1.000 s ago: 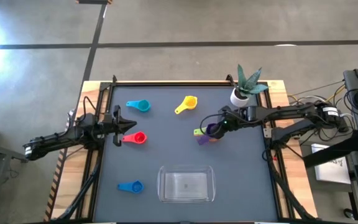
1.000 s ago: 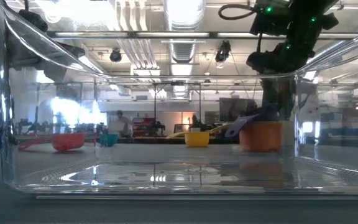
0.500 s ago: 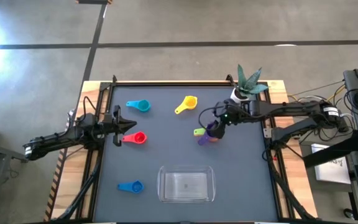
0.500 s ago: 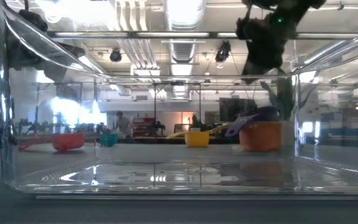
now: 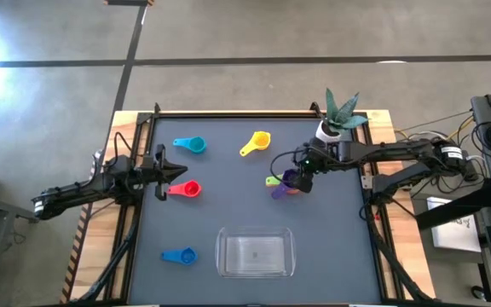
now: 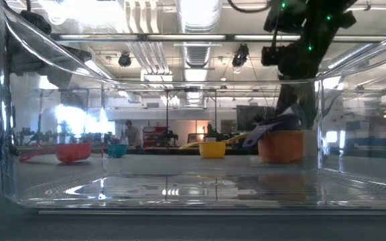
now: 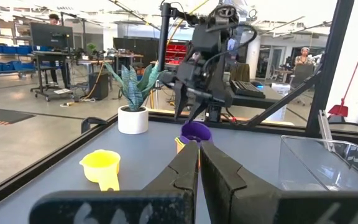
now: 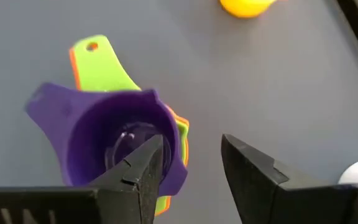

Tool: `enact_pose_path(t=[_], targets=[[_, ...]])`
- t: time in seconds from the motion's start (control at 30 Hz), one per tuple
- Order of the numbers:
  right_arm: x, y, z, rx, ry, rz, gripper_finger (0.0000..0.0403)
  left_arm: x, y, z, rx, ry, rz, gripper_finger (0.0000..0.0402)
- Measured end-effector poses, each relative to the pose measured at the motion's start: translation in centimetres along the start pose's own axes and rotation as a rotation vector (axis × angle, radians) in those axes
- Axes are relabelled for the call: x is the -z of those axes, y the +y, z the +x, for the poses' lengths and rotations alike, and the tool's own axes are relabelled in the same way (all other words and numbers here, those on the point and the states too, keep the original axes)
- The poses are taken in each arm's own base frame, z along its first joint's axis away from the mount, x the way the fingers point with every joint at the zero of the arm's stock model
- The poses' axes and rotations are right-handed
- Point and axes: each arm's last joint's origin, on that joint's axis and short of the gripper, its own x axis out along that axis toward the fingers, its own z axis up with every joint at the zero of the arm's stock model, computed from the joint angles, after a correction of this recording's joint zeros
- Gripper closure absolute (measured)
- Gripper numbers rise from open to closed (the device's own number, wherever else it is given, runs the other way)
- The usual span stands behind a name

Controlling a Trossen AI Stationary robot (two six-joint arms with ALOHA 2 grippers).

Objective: Nest measuring cups in basket
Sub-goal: Stack the violet measuring cup on top of the green measuring cup, then stack the yellow measuring cup on top of the violet measuring cup

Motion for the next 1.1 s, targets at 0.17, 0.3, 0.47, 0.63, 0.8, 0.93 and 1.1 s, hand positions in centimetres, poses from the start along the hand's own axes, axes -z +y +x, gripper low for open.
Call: enact_pose_path(t=[0.17,0.3,0.47,0.63,0.8,0.93,1.1], targets=[[1.2,-0.3,1.2,0.009,0.015,0.037,0.0255,0.0,0.0,0.0,0.0,0.0,0.0,0.0402],[2.2,-0.3,1.9,0.012,0.035,0.071,0.0255,0.0,0.0,0.0,0.0,0.0,0.0,0.0402],[2.9,-0.3,2.3,0.01,0.062,0.106,0.0255,0.0,0.0,0.0,0.0,0.0,0.0,0.0402],[2.7,-0.2,2.1,-0.019,0.061,0.085,0.0255,0.0,0.0,0.0,0.0,0.0,0.0,0.0402],[0.5,-0.1,0.7,-0.038,-0.052,-0.02,0.0255,0.0,0.0,0.0,0.0,0.0,0.0,0.0402],[-1.1,0.2,0.2,-0.114,-0.131,-0.096,0.025,0.0,0.0,0.0,0.0,0.0,0.0,0.0402],[-2.5,1.0,0.6,-0.144,-0.132,-0.171,0.0212,0.0,0.0,0.0,0.0,0.0,0.0,0.0402]])
